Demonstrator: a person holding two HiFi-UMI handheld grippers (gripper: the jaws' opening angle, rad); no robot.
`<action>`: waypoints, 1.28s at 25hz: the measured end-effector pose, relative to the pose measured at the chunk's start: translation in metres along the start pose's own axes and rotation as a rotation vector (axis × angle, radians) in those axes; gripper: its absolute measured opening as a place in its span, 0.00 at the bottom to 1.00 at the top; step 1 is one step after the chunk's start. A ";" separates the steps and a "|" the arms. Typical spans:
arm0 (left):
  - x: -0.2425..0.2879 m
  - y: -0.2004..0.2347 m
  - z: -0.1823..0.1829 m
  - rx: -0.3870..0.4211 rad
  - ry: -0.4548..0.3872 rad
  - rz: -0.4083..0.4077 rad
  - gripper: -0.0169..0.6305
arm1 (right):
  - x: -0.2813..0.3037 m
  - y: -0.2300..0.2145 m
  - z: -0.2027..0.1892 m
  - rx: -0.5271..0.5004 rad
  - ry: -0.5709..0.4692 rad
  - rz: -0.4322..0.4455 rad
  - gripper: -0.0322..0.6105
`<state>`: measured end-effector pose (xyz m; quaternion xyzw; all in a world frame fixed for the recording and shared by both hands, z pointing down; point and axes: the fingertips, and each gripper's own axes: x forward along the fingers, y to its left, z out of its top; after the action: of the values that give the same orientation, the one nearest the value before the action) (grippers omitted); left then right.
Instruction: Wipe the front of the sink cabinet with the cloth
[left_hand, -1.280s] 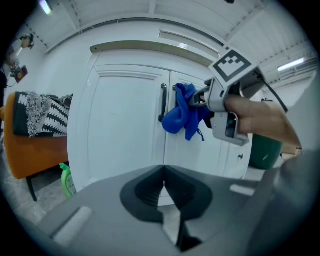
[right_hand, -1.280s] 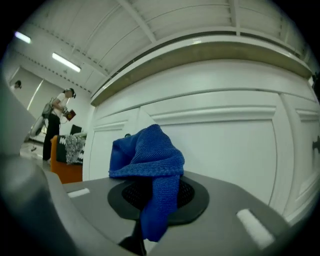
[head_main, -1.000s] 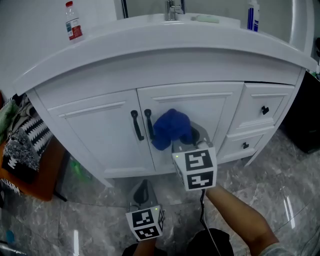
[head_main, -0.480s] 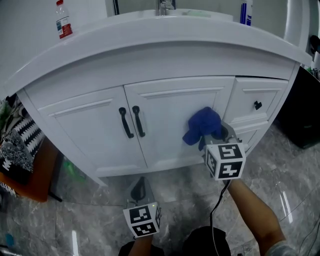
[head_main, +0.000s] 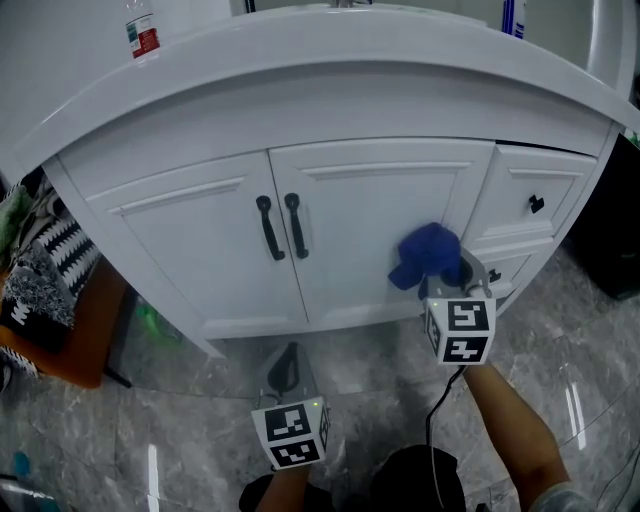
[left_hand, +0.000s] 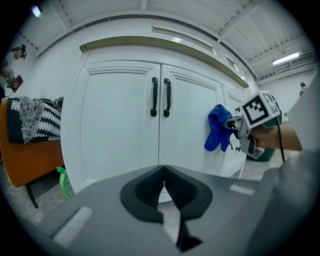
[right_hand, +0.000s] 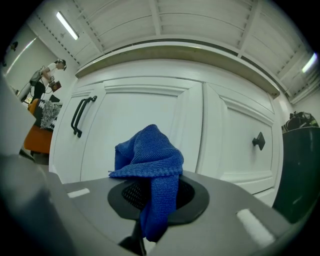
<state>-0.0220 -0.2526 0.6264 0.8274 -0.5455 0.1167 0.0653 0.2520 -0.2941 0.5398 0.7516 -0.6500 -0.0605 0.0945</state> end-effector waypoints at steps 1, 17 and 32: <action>0.000 0.001 0.000 0.001 0.001 0.001 0.04 | 0.000 0.001 -0.005 0.000 0.009 0.000 0.16; -0.016 0.016 0.010 -0.017 -0.030 0.010 0.04 | 0.003 0.016 -0.088 0.014 0.094 -0.034 0.16; -0.033 0.034 0.020 -0.031 -0.056 0.038 0.04 | 0.012 0.087 -0.072 0.158 0.103 0.022 0.16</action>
<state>-0.0633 -0.2410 0.5976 0.8188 -0.5643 0.0863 0.0604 0.1855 -0.3137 0.6290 0.7515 -0.6554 0.0308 0.0689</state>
